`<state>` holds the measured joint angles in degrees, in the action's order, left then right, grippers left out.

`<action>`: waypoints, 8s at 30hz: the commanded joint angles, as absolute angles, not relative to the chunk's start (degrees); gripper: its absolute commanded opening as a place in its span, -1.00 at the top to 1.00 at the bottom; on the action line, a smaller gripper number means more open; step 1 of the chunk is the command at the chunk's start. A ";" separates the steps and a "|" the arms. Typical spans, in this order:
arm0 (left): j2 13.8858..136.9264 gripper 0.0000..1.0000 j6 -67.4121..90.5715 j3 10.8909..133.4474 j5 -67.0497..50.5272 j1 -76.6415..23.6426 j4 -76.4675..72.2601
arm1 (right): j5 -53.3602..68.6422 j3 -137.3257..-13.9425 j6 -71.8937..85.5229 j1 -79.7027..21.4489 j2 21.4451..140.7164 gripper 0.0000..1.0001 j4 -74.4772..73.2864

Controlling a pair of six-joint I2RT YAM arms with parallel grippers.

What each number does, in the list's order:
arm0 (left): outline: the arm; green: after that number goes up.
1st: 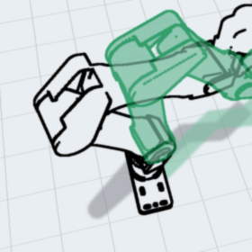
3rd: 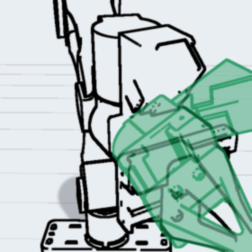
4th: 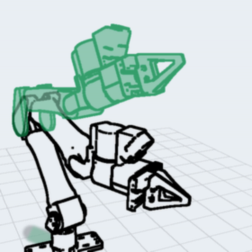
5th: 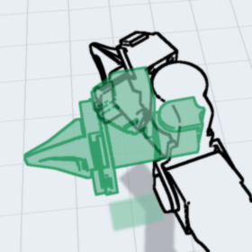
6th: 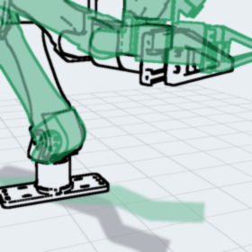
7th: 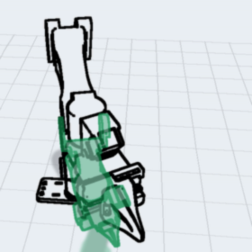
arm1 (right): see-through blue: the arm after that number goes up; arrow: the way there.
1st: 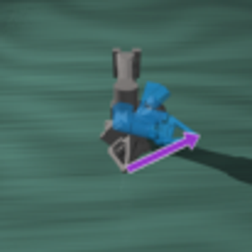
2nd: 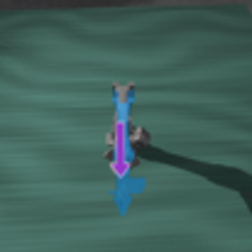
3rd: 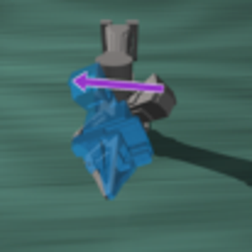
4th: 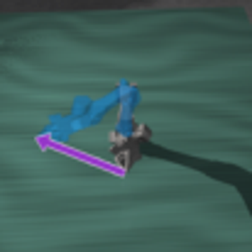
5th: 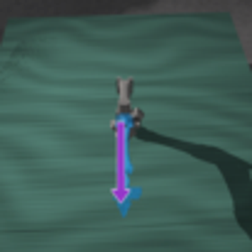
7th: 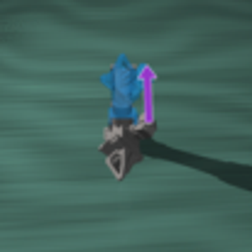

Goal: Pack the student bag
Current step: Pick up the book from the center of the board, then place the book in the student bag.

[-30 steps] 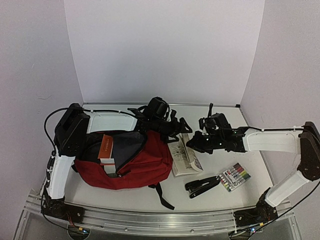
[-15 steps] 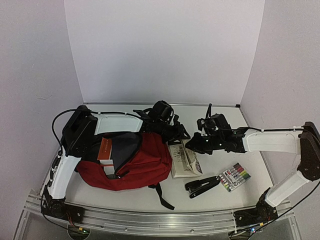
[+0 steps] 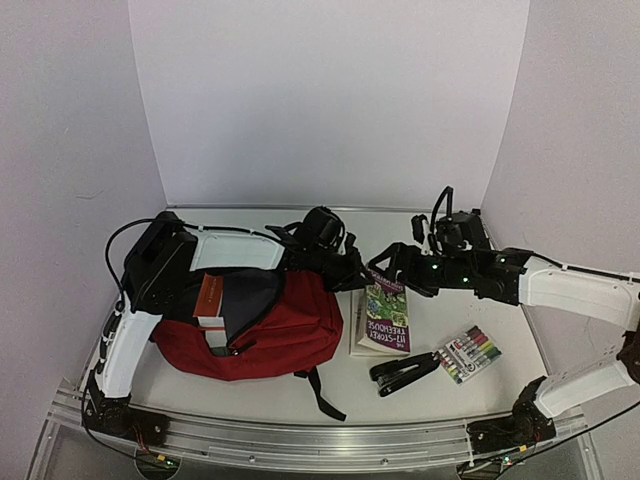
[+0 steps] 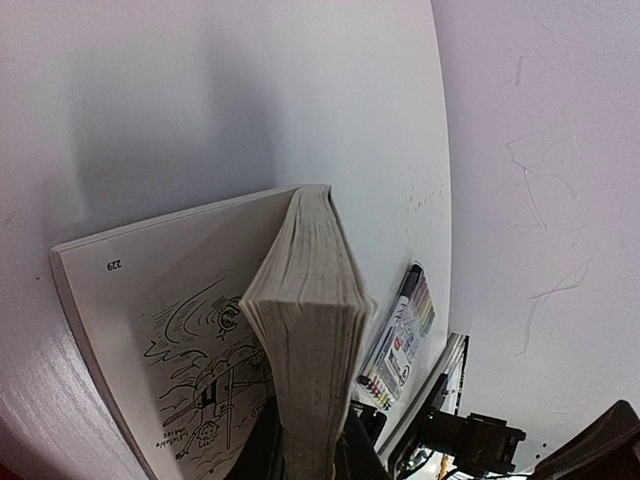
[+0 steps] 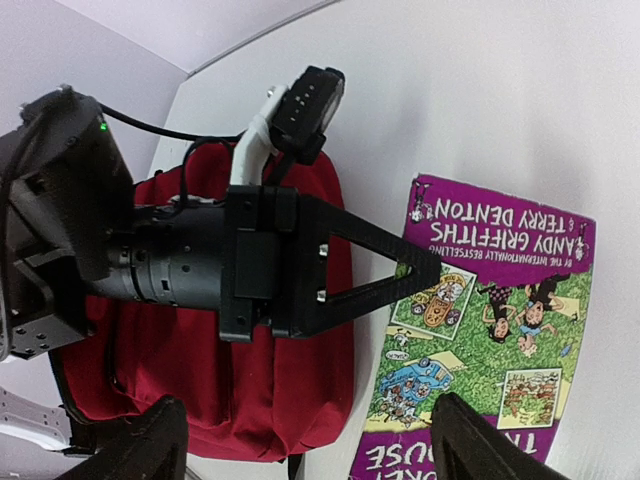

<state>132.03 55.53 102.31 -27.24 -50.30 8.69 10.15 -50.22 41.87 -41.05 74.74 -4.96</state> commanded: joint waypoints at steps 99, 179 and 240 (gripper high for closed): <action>70.11 1.00 49.79 64.80 -35.30 -35.83 6.44 | 24.05 -54.65 42.61 -46.00 66.97 -0.85 5.54; 50.93 0.99 53.83 37.07 -44.15 -12.99 9.95 | 2.20 -105.77 29.77 -66.12 103.05 1.00 -13.79; 72.64 0.74 51.90 42.14 -23.66 -34.26 3.81 | -11.50 -98.63 35.50 -66.13 104.85 1.00 -9.13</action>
<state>69.12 51.26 39.32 -23.35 -31.06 9.87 -8.61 -99.20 35.03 -66.04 107.85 -11.99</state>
